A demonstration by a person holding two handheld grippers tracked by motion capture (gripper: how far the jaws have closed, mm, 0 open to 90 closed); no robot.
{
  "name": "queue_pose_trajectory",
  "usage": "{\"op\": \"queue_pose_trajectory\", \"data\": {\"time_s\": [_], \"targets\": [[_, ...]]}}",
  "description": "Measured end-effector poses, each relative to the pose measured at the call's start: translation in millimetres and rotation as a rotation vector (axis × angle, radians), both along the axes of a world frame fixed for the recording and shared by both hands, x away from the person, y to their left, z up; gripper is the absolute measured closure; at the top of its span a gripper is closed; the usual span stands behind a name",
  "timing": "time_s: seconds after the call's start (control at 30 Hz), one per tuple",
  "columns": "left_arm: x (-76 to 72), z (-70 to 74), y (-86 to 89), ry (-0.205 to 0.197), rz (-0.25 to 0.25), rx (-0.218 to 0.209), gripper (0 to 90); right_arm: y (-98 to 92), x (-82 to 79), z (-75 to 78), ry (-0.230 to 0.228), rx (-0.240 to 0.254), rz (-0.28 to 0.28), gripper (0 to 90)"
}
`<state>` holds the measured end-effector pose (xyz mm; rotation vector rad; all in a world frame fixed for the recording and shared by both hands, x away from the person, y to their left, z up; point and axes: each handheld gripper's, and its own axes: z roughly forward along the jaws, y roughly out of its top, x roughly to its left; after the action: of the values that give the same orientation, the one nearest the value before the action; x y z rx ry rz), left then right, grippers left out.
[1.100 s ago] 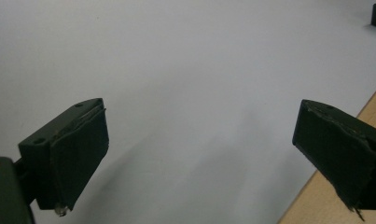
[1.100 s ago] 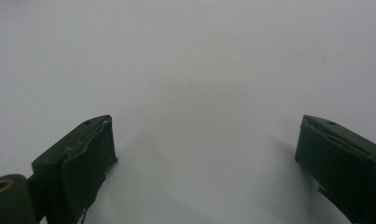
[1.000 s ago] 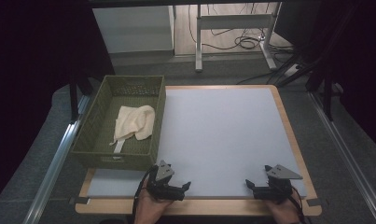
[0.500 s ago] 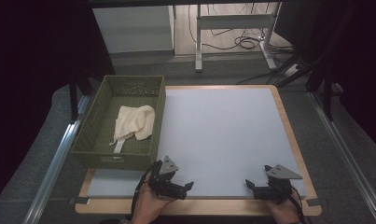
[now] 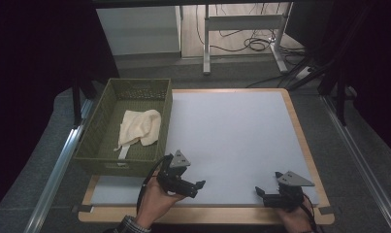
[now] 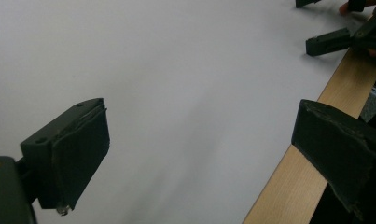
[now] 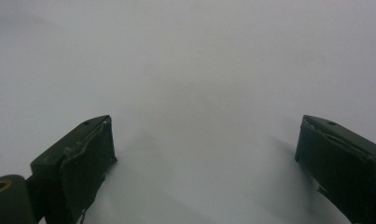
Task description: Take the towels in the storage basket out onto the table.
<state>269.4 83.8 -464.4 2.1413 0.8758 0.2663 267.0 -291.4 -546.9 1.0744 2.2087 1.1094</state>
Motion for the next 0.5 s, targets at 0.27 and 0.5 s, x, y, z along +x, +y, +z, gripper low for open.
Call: {"op": "queue_pose_trajectory", "data": {"time_s": [0.27,0.5], "targets": [[14.9,24.8,2.0,-0.016,-0.001,0.038,4.6,-0.2,0.3,-0.1,-0.002,-0.001,0.003,4.5],[37.9,42.9,11.6,0.011,0.016,0.068,4.6,0.0,0.3,-0.2,-0.003,0.001,0.001,4.5]]}}
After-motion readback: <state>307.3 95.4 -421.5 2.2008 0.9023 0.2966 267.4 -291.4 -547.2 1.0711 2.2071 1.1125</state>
